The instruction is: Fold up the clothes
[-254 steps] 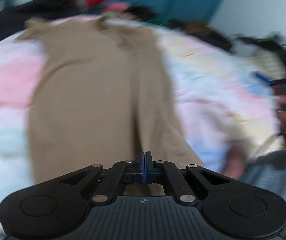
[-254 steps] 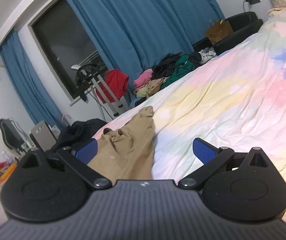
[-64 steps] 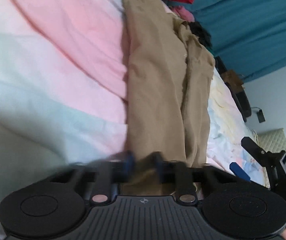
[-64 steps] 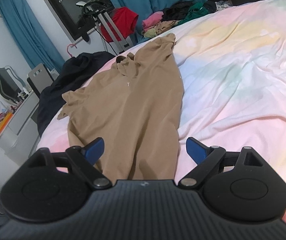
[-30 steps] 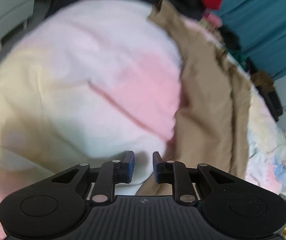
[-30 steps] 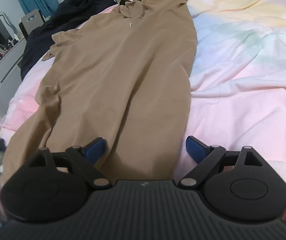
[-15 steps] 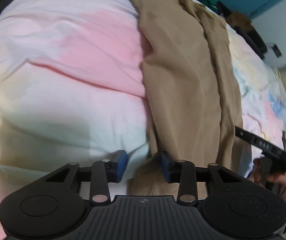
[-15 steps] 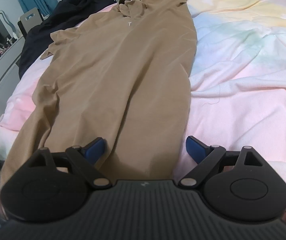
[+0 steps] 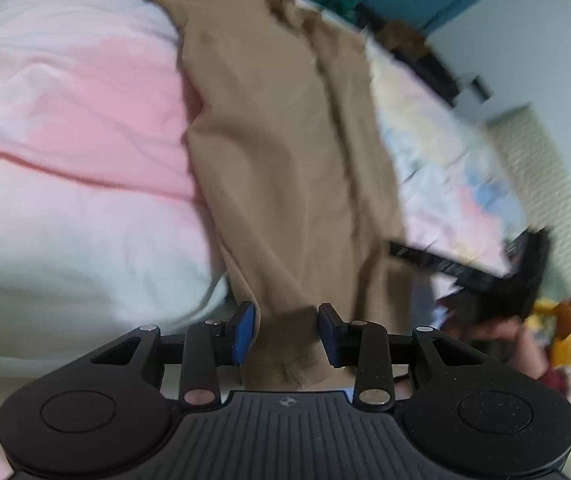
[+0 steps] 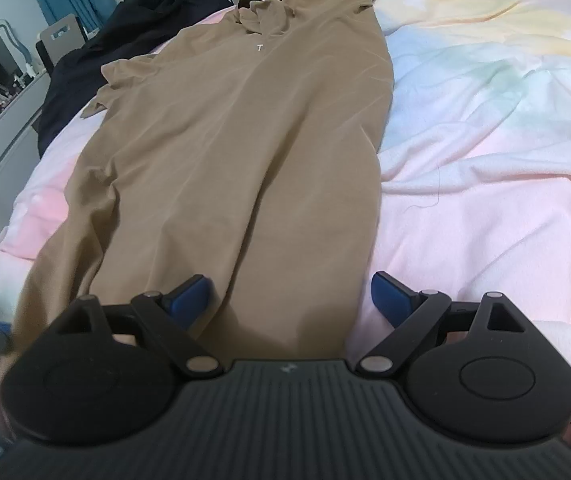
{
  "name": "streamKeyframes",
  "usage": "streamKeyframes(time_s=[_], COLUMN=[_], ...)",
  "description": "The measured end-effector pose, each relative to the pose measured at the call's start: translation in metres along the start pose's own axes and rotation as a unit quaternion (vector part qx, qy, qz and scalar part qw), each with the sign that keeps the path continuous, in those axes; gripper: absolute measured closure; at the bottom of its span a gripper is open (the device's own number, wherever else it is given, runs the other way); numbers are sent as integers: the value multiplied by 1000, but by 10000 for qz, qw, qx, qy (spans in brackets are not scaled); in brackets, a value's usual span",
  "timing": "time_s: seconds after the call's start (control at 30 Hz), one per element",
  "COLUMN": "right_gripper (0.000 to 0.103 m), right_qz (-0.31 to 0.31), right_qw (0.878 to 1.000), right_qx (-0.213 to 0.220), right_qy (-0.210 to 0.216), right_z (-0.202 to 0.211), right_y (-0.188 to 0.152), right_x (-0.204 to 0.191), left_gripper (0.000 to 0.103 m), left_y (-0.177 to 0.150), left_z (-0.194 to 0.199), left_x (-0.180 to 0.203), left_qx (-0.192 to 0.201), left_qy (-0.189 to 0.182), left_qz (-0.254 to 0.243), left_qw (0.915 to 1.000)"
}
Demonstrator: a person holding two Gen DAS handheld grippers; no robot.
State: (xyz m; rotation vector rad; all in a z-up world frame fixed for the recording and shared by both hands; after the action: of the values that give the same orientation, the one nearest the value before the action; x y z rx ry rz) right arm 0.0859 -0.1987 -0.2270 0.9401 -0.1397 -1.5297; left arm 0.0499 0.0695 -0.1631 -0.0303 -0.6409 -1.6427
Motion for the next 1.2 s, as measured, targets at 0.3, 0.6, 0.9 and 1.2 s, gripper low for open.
streamKeyframes(time_s=[0.3,0.6,0.9,1.2], right_gripper=[13,11,13,13], right_qz=[12,19,36,104], right_qw=[10000,10000,10000,9990], right_qx=[-5,-15,-3,421], right_qy=[-8,-2,-24,-47], right_z=[-1,-2,-1,16], right_y=[0,-2,-1,12], right_x=[-1,-1,-2,-7], left_gripper=[96,98,99,35], left_y=[-1,6,-3,22], left_z=[1,42,6,42], left_x=[-11,-35,-41,-19], left_qx=[-24,-157,-752,704], left_qy=[437,1124,2609,3035], left_qz=[76,-101,-1018,-1180], left_qw=[9990,9935,9570,9429])
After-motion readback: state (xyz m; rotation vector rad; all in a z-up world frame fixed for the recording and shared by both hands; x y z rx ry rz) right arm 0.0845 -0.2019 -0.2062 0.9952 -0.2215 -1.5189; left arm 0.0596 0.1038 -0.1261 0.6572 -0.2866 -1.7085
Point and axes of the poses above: each gripper's, at about its wrist camera, not at the fingertips, and z roughly against the way its jaws point, x to its right, y to its top, the point moved 8 cm from there along -z, roughly the way its jaws point, and after that the axes turned 14 degrees about y, right-handed, at the moved point
